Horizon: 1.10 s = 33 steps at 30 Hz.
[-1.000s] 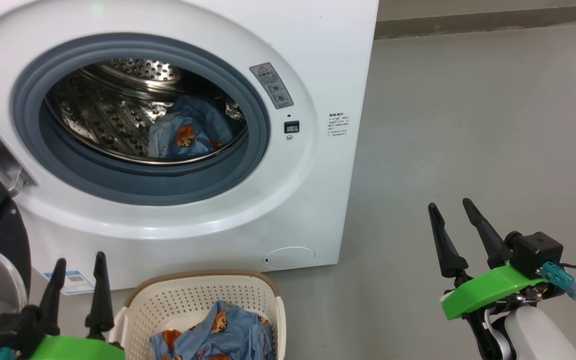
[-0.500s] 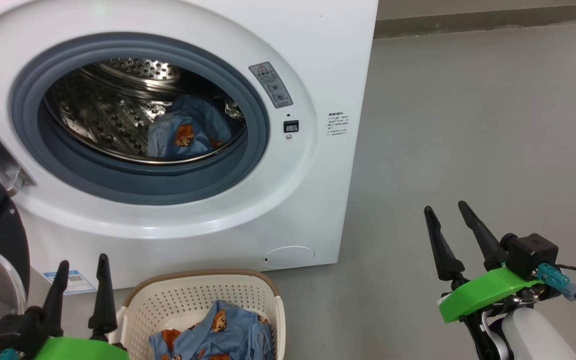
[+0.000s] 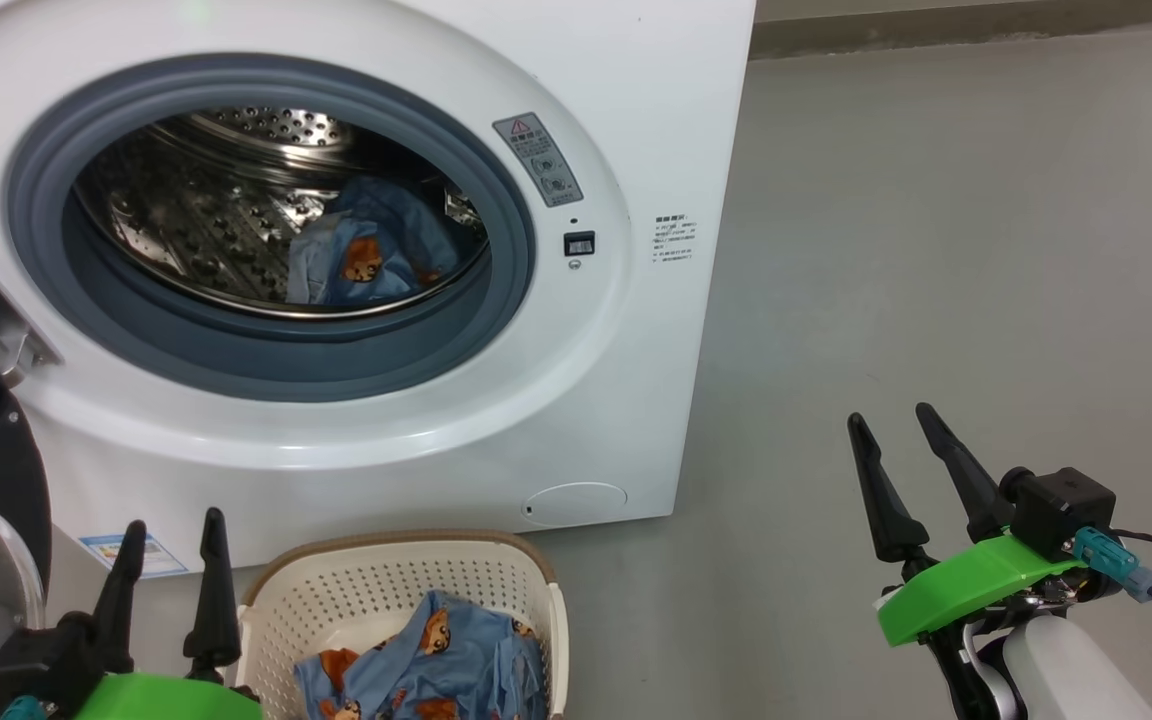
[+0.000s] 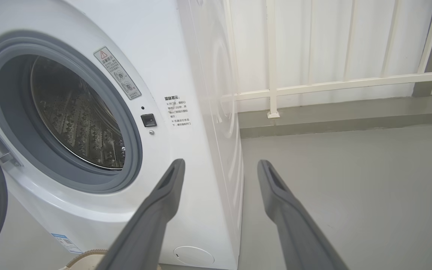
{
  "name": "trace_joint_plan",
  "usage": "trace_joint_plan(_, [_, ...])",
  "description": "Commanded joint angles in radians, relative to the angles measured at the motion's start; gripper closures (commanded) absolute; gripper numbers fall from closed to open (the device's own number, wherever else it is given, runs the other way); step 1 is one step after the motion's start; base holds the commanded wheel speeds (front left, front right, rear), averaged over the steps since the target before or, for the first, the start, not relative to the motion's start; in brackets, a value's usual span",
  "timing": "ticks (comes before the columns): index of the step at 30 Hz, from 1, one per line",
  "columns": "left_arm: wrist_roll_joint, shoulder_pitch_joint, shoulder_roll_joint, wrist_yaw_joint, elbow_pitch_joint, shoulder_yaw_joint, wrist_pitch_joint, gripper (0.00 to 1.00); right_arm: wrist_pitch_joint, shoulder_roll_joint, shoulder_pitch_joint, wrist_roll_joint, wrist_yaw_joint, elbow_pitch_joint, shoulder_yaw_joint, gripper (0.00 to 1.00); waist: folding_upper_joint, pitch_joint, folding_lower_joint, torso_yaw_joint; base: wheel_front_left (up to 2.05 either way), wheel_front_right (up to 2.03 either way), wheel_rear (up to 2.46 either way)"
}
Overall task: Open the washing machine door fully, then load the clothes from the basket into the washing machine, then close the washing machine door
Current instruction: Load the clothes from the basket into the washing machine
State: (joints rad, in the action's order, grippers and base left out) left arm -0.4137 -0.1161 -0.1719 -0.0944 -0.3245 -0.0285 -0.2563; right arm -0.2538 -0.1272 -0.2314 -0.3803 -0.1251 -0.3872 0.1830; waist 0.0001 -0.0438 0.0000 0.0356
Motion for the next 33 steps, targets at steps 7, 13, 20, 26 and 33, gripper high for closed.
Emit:
trace_joint_plan(7, [-0.011, -0.034, -0.024, 0.001, -0.001, 0.018, 0.007, 0.00, -0.008, 0.002, -0.018, -0.003, -0.006, 0.019, 0.010, 0.00, -0.0001, -0.021, 0.0000, 0.002, 0.00, 0.00, 0.00])
trace_joint_plan(13, [-0.025, -0.052, -0.030, -0.007, -0.030, 0.009, 0.011, 0.00, -0.008, 0.012, -0.026, 0.005, -0.006, 0.025, 0.005, 0.00, -0.0001, -0.056, 0.0000, 0.010, 0.00, 0.00, 0.00])
trace_joint_plan(20, [-0.053, -0.096, -0.045, -0.021, -0.096, -0.012, 0.027, 0.00, -0.008, 0.030, -0.042, 0.021, -0.006, 0.038, -0.006, 0.00, -0.0001, -0.125, 0.0000, 0.018, 0.00, 0.00, 0.00])
trace_joint_plan(26, [-0.083, -0.162, -0.068, -0.032, -0.194, -0.060, 0.034, 0.00, -0.008, 0.052, -0.069, 0.047, -0.006, 0.056, -0.020, 0.00, -0.0001, -0.218, 0.0000, 0.028, 0.00, 0.00, 0.00])
trace_joint_plan(33, [-0.126, -0.245, -0.105, -0.036, -0.312, -0.136, 0.034, 0.00, -0.008, 0.068, -0.110, 0.072, -0.006, 0.072, -0.023, 0.00, -0.0001, -0.322, 0.0000, 0.046, 0.00, 0.00, 0.00])
